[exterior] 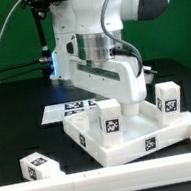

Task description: Assemble square table

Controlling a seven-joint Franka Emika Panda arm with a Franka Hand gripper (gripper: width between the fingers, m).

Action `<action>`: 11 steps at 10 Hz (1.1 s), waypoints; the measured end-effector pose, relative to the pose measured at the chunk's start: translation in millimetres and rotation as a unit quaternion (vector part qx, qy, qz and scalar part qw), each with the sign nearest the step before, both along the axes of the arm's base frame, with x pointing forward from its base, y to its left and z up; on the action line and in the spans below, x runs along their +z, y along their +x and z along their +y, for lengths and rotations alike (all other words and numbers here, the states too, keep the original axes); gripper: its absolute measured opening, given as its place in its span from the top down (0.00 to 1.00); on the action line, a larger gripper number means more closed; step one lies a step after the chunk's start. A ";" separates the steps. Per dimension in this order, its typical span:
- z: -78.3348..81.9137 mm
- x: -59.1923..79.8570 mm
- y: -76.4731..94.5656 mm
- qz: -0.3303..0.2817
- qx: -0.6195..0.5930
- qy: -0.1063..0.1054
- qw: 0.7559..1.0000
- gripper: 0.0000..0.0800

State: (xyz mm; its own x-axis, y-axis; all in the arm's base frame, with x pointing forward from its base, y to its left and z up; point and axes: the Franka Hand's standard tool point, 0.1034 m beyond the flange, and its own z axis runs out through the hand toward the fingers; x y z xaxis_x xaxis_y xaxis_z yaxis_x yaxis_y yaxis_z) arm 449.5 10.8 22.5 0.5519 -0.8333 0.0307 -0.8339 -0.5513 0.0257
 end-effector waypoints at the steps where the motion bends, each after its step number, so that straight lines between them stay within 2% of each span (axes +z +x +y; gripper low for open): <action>1: -18.3 4.8 3.1 0.000 0.056 -0.002 0.998 0.93; 3: -53.6 11.9 7.9 -0.006 0.233 -0.010 0.972 0.93; 4: -59.2 12.5 9.8 -0.020 0.284 -0.029 0.958 0.93; 6: -58.0 10.0 7.1 -0.009 0.339 -0.027 0.940 0.93; 7: -58.6 10.6 9.5 -0.002 0.385 -0.026 0.923 0.93; 8: -58.2 16.5 24.5 0.009 0.464 -0.017 0.886 0.93; 9: -56.1 26.0 46.5 0.008 0.547 -0.023 0.837 0.93; 10: -51.2 30.5 59.9 0.004 0.633 -0.027 0.774 0.93; 11: -51.6 30.3 60.9 0.005 0.664 -0.036 0.747 0.93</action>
Offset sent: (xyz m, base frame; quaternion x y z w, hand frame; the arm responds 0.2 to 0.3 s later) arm 0.0085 -0.0112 0.0035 0.1038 0.0886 -0.3571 0.9240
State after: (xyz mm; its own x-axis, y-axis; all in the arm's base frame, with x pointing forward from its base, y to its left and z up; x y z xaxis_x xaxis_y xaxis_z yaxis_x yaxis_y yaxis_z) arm 510.4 -40.8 52.7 0.8909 0.4524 0.0397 0.4472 -0.8892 0.0969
